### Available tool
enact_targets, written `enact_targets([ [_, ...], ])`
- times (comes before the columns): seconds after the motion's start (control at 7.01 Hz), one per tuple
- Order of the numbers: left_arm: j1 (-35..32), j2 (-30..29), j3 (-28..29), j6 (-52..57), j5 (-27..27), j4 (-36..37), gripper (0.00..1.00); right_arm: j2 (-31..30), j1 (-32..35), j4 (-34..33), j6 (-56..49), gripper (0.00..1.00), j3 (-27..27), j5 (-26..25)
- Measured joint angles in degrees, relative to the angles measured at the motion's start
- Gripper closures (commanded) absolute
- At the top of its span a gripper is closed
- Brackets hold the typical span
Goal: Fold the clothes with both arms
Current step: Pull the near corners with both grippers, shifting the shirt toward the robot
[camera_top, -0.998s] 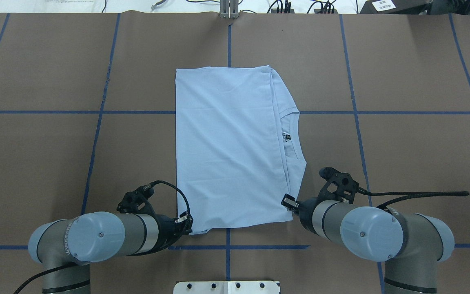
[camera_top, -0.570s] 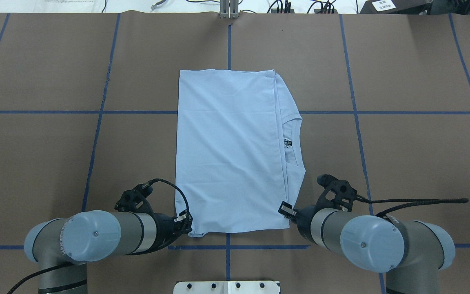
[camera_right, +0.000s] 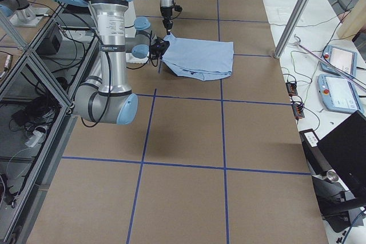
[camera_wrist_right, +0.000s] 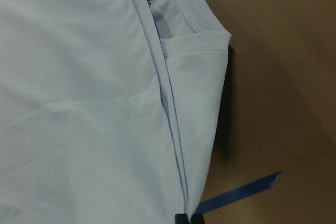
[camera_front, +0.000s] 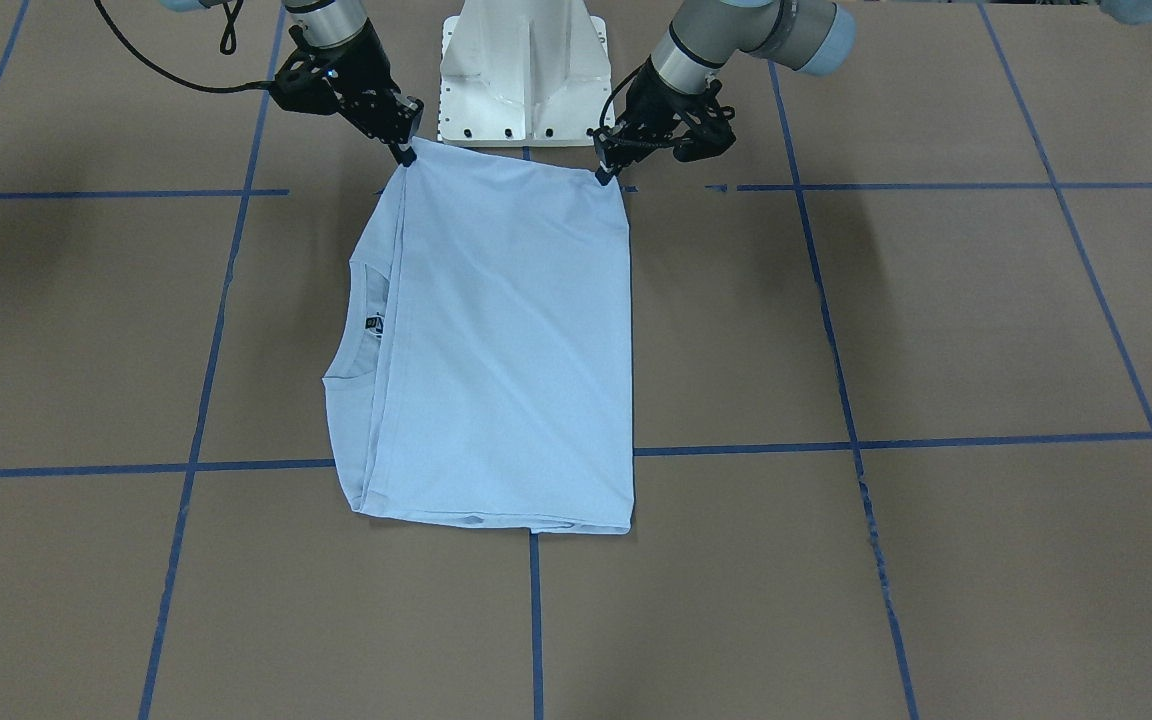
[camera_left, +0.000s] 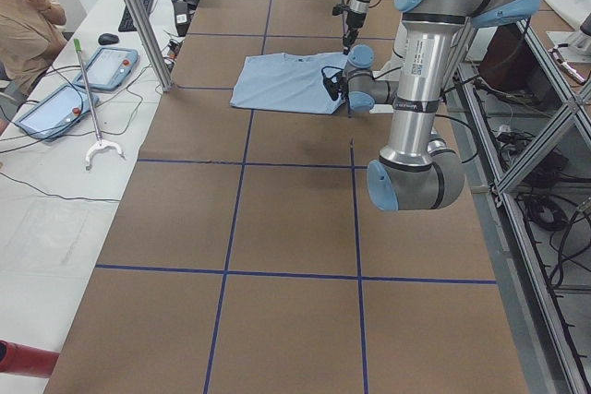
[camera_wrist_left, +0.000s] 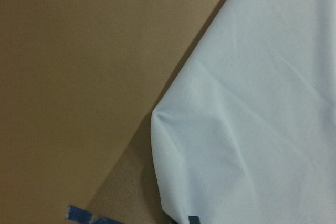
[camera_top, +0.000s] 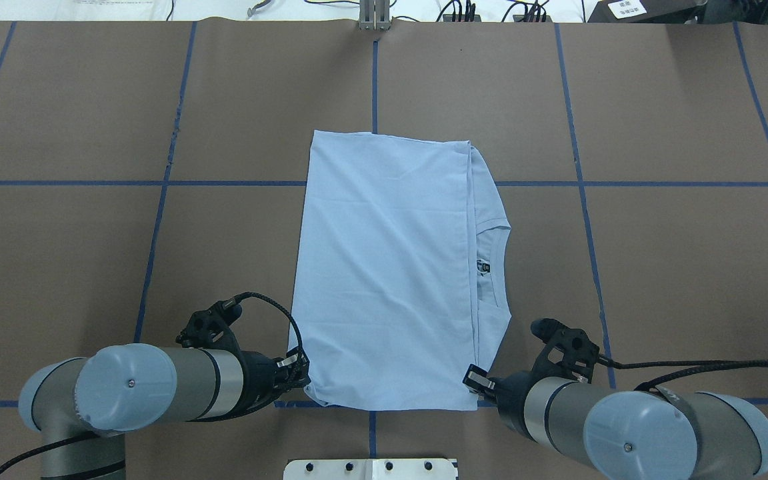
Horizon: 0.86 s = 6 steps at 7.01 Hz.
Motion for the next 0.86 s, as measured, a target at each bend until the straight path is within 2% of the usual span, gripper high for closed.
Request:
enact_targets([
  [0.29,-1.32,0.13,-2.23,1.41,-1.17,2.42,1.00,-0.10,1.99,0.10,0.02,1.00,1.35,0.28],
  [0.57,-5.52,-2.85,-2.71,5.19,-1.28,3.59,1.00,0.42,6.59,0.13,-0.21,1.00,3.00,2.00],
  [0.86,-11.82,-8.53,-2.58,8.56,-1.39,7.12,1.00,1.57,14.79,0.13,-1.01,1.00,2.99,8.38],
])
